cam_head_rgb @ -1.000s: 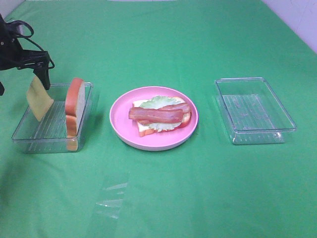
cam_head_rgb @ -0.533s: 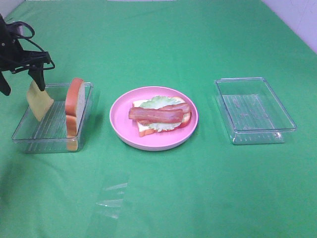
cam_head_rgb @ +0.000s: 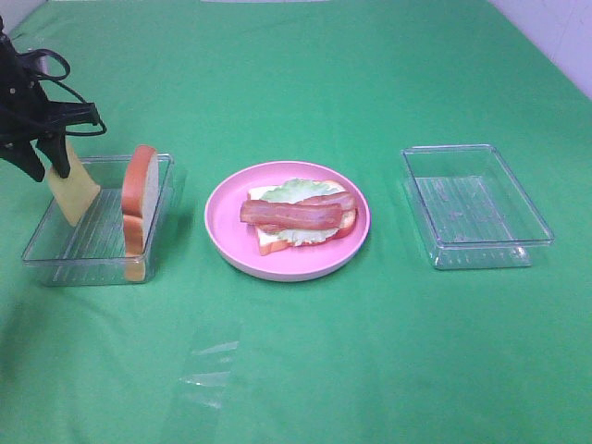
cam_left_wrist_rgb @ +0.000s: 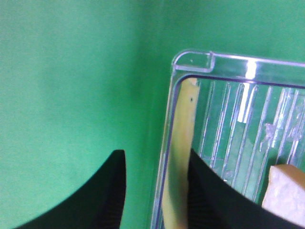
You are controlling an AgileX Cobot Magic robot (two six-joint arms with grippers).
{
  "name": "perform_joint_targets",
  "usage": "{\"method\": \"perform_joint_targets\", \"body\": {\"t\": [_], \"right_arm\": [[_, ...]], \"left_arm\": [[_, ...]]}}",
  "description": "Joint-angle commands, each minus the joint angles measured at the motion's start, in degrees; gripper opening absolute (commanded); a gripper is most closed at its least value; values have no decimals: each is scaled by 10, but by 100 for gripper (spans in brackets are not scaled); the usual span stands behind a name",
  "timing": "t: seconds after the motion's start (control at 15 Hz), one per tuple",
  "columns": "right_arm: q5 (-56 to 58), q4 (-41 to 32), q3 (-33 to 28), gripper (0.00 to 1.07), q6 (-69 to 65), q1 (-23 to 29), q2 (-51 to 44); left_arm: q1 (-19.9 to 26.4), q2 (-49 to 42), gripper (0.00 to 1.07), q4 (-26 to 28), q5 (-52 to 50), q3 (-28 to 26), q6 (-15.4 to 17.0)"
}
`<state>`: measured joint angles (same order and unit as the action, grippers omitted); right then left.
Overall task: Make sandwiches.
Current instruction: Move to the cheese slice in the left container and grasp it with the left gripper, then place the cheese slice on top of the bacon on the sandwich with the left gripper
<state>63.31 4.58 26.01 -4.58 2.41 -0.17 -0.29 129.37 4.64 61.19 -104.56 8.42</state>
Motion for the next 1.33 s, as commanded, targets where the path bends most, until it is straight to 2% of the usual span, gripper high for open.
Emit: {"method": "perform_joint_targets", "body": {"t": [0.07,0.13,0.33,0.47,1.0,1.2,1.33], "right_arm": [[-2,0,-2,95,5,-2,-15],[-2,0,-2,95,5,-2,-15],[-2,0,-2,95,5,-2,-15],[-2,0,-2,95,5,-2,-15],[-2,0,-2,95,5,-2,-15],[-2,0,-2,95,5,-2,-15],[-2,0,-2,95,5,-2,-15]], "left_arm": [[-3,1,17,5,-6,4,6],[-3,1,10,5,-10,4,6],[-3,1,1,6,-22,4,9],[-3,1,0,6,-30,4,22],[-3,-29,0,55,-41,0,15],[-3,-56,0,92,-17,-60,5],[-11,-72,0,147,-15,-105,-9]]}}
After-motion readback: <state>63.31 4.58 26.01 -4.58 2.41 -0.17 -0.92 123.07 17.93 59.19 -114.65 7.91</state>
